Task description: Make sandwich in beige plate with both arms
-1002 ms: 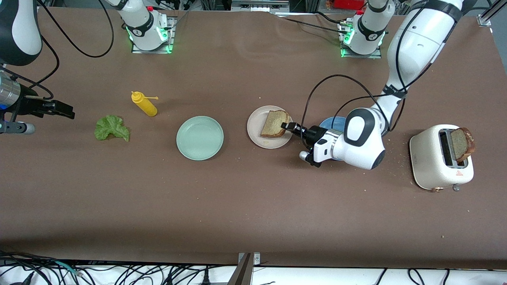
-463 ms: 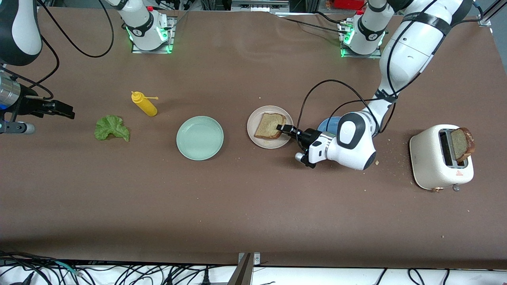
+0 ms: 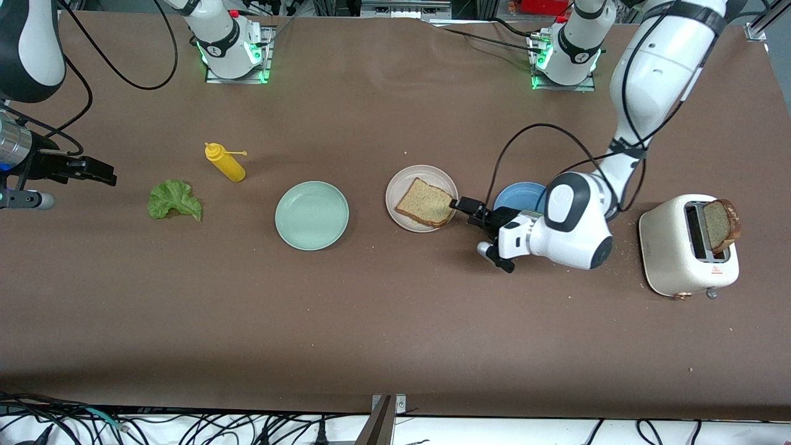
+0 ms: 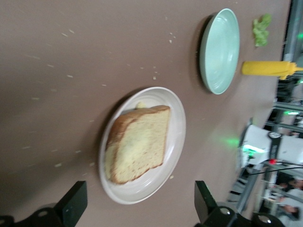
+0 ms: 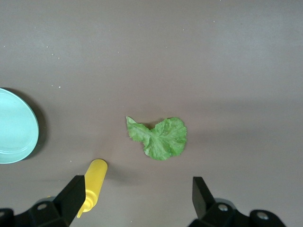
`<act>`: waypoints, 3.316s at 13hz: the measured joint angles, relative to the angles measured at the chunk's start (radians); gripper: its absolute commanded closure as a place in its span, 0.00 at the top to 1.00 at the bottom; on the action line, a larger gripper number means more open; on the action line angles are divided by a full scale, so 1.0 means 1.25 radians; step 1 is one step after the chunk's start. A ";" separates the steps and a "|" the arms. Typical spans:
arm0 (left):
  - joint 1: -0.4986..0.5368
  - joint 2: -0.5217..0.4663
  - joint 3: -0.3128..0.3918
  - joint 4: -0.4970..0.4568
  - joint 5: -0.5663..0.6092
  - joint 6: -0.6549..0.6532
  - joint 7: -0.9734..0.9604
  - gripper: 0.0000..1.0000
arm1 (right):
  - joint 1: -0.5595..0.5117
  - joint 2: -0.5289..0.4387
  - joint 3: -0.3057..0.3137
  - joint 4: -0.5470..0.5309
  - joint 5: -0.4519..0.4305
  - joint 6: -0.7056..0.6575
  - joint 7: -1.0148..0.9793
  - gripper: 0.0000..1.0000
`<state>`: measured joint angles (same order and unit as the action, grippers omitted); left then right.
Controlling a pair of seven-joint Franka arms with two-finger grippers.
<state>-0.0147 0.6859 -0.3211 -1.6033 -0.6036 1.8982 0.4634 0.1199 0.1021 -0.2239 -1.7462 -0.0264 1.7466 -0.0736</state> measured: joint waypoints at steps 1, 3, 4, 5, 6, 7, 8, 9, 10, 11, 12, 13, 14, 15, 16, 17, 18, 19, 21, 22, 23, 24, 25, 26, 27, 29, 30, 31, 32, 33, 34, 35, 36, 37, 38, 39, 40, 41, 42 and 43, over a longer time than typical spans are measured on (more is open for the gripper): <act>0.005 -0.023 0.003 0.002 0.065 0.000 -0.001 1.00 | 0.000 0.000 0.000 0.000 0.000 0.000 0.000 1.00; 0.013 -0.074 0.010 0.007 0.192 -0.007 -0.034 1.00 | 0.000 0.000 0.000 0.000 0.000 0.000 0.000 1.00; 0.021 -0.102 0.012 0.011 0.233 -0.021 -0.056 1.00 | 0.000 0.000 0.000 0.000 0.000 0.000 0.000 1.00; 0.028 -0.131 0.017 0.014 0.270 -0.039 -0.072 1.00 | 0.000 0.000 0.000 0.000 0.000 0.000 0.000 1.00; 0.035 -0.163 0.026 0.018 0.312 -0.053 -0.086 1.00 | 0.000 0.000 0.000 0.000 0.000 0.000 0.000 1.00; 0.042 -0.198 0.039 0.022 0.349 -0.058 -0.100 1.00 | 0.000 0.000 0.000 0.000 0.000 0.000 0.000 1.00; 0.052 -0.234 0.051 0.026 0.377 -0.061 -0.115 1.00 | 0.000 0.001 0.000 0.001 0.000 0.000 0.000 1.00; 0.065 -0.270 0.059 0.028 0.406 -0.064 -0.132 1.00 | 0.000 0.001 0.000 0.001 0.000 0.000 0.000 1.00; 0.080 -0.305 0.063 0.029 0.448 -0.067 -0.144 1.00 | 0.000 0.001 0.000 0.001 0.000 0.000 0.000 1.00; 0.091 -0.338 0.065 0.030 0.492 -0.070 -0.151 1.00 | 0.000 0.001 0.000 0.001 0.000 0.000 0.000 1.00; 0.100 -0.368 0.067 0.030 0.518 -0.078 -0.165 1.00 | 0.000 0.001 0.000 0.001 0.000 0.000 0.000 1.00; 0.106 -0.398 0.075 0.029 0.522 -0.089 -0.181 1.00 | 0.000 0.002 0.000 0.001 0.000 0.000 0.000 1.00; 0.105 -0.426 0.095 0.028 0.522 -0.098 -0.187 1.00 | 0.000 0.002 0.000 0.001 0.000 -0.001 0.000 1.00; 0.093 -0.451 0.120 0.027 0.522 -0.115 -0.188 1.00 | 0.000 0.002 0.000 0.001 0.000 -0.001 0.000 1.00; 0.076 -0.473 0.147 0.026 0.521 -0.143 -0.189 1.00 | 0.000 0.002 0.000 0.001 0.000 -0.001 0.000 1.00; 0.064 -0.491 0.163 0.024 0.521 -0.169 -0.192 1.00 | 0.000 0.002 0.000 0.001 0.000 -0.001 0.000 1.00; 0.059 -0.505 0.168 0.022 0.521 -0.192 -0.195 1.00 | 0.000 0.002 0.000 0.002 0.000 -0.001 0.000 1.00; 0.057 -0.515 0.170 0.019 0.519 -0.211 -0.209 1.00 | 0.000 0.002 0.000 0.002 0.000 -0.001 0.000 1.00; 0.053 -0.523 0.172 0.017 0.488 -0.243 -0.286 1.00 | 0.000 0.003 0.000 0.002 0.000 -0.001 0.000 1.00; 0.051 -0.525 0.172 0.015 0.469 -0.251 -0.318 1.00 | 0.000 0.003 0.000 0.002 0.000 -0.001 0.000 1.00; 0.050 -0.525 0.172 0.012 0.461 -0.252 -0.336 1.00 | 0.000 0.003 0.000 0.002 0.000 -0.001 0.000 1.00; 0.047 -0.525 0.170 0.011 0.457 -0.252 -0.342 1.00 | 0.000 0.003 0.000 0.002 0.000 -0.001 0.000 1.00; 0.044 -0.525 0.168 0.011 0.456 -0.252 -0.348 1.00 | 0.000 0.003 0.000 0.002 0.000 -0.001 0.000 1.00; 0.043 -0.525 0.164 0.011 0.455 -0.255 -0.350 1.00 | 0.000 0.003 0.000 0.002 0.000 -0.001 0.000 1.00; 0.043 -0.525 0.159 0.011 0.455 -0.264 -0.352 1.00 | 0.000 0.003 0.000 0.002 0.000 -0.001 0.000 1.00; 0.043 -0.525 0.157 0.011 0.455 -0.278 -0.352 1.00 | 0.000 0.003 0.000 0.002 0.000 -0.001 0.000 1.00; 0.043 -0.525 0.157 0.011 0.455 -0.279 -0.352 1.00 | 0.000 0.003 0.000 0.002 0.000 -0.001 0.000 1.00; 0.043 -0.525 0.157 0.011 0.455 -0.279 -0.352 1.00 | 0.000 0.003 0.000 0.002 0.000 -0.001 0.000 1.00; 0.043 -0.525 0.157 0.011 0.455 -0.280 -0.352 1.00 | 0.000 0.003 0.000 0.002 0.000 -0.001 0.000 1.00; 0.045 -0.525 0.158 0.011 0.455 -0.280 -0.352 1.00 | 0.000 0.003 0.000 0.002 0.000 -0.001 0.000 1.00; 0.046 -0.525 0.159 0.011 0.455 -0.281 -0.352 1.00 | 0.000 0.003 0.000 0.002 0.000 -0.001 0.000 1.00; 0.047 -0.525 0.159 0.011 0.455 -0.282 -0.352 1.00 | 0.000 0.003 0.000 0.002 0.000 -0.001 0.000 1.00; 0.048 -0.525 0.159 0.011 0.455 -0.282 -0.352 1.00 | 0.000 0.003 0.000 0.002 0.000 -0.001 0.000 1.00; 0.048 -0.525 0.159 0.011 0.455 -0.282 -0.352 1.00 | 0.000 0.003 0.000 0.002 0.000 -0.001 0.000 1.00; 0.048 -0.525 0.159 0.011 0.455 -0.282 -0.352 1.00 | 0.000 0.003 0.000 0.002 0.000 -0.001 0.000 1.00; 0.048 -0.525 0.159 0.011 0.455 -0.283 -0.352 1.00 | 0.000 0.003 0.000 0.002 0.000 -0.001 0.000 1.00; 0.048 -0.525 0.159 0.011 0.455 -0.283 -0.352 1.00 | 0.000 0.003 0.000 0.002 0.000 -0.001 0.000 1.00; 0.048 -0.525 0.159 0.011 0.455 -0.284 -0.352 1.00 | 0.000 0.003 0.000 0.002 0.000 -0.001 0.000 1.00; 0.048 -0.525 0.159 0.011 0.455 -0.285 -0.352 1.00 | 0.000 0.003 0.000 0.002 0.000 -0.001 0.000 1.00; 0.048 -0.525 0.159 0.011 0.455 -0.288 -0.352 1.00 | 0.000 0.003 0.000 0.002 0.000 -0.001 0.000 1.00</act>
<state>0.0450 0.0291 -0.1223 -1.5894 -0.0342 1.5386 0.0231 0.1198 0.1054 -0.2243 -1.7443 -0.0264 1.7459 -0.0736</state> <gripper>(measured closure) 0.000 0.000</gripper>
